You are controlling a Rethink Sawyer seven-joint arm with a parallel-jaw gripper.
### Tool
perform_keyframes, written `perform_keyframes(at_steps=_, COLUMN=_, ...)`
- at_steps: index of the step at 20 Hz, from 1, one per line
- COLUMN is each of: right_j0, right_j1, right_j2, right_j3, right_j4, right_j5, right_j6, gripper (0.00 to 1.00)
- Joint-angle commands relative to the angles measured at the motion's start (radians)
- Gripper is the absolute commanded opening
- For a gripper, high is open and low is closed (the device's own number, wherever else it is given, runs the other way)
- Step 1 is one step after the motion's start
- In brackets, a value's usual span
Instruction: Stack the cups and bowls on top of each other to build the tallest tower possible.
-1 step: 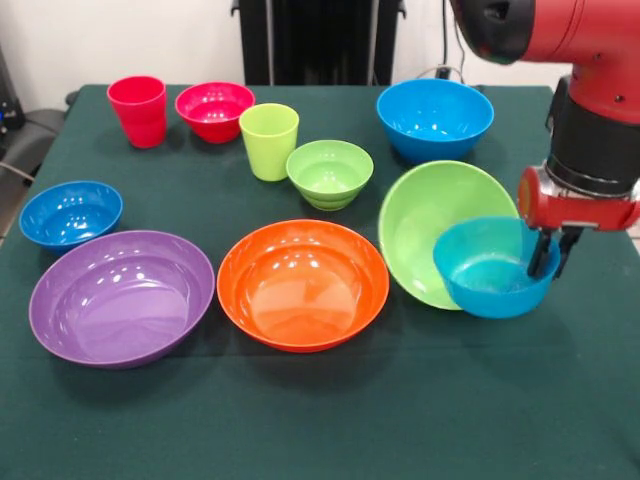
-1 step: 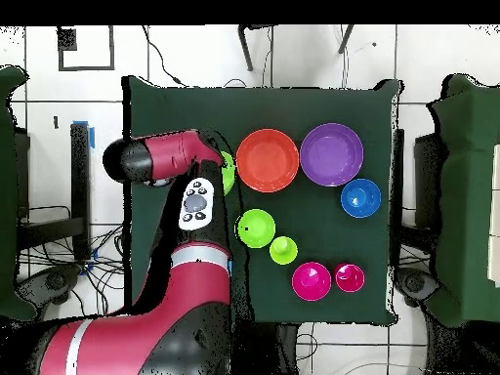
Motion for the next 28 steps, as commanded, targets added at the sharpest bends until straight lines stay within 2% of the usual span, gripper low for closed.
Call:
perform_keyframes(at_steps=1, right_j0=0.007, right_j1=-0.026, right_j2=0.14, right_j3=0.014, right_j4=0.026, right_j5=0.049, right_j6=0.027, gripper=0.0)
perform_keyframes(at_steps=7, right_j0=0.008, right_j1=-0.026, right_j2=0.158, right_j3=0.038, right_j4=0.043, right_j5=0.031, right_j6=0.043, gripper=0.0)
perform_keyframes(at_steps=14, right_j0=0.032, right_j1=-0.07, right_j2=0.148, right_j3=0.017, right_j4=0.063, right_j5=0.112, right_j6=0.045, gripper=0.0)
perform_keyframes(at_steps=17, right_j0=0.041, right_j1=-0.066, right_j2=0.138, right_j3=0.007, right_j4=0.052, right_j5=0.102, right_j6=0.039, gripper=0.0)
perform_keyframes(at_steps=21, right_j0=0.033, right_j1=-0.032, right_j2=0.146, right_j3=-0.052, right_j4=0.019, right_j5=0.067, right_j6=-0.016, gripper=0.0)
perform_keyframes(at_steps=25, right_j0=0.033, right_j1=-0.019, right_j2=0.139, right_j3=-0.118, right_j4=0.001, right_j5=0.108, right_j6=-0.049, gripper=0.0)
perform_keyframes(at_steps=28, right_j0=0.028, right_j1=-0.006, right_j2=0.133, right_j3=-0.129, right_j4=-0.005, right_j5=0.111, right_j6=-0.055, gripper=0.0)
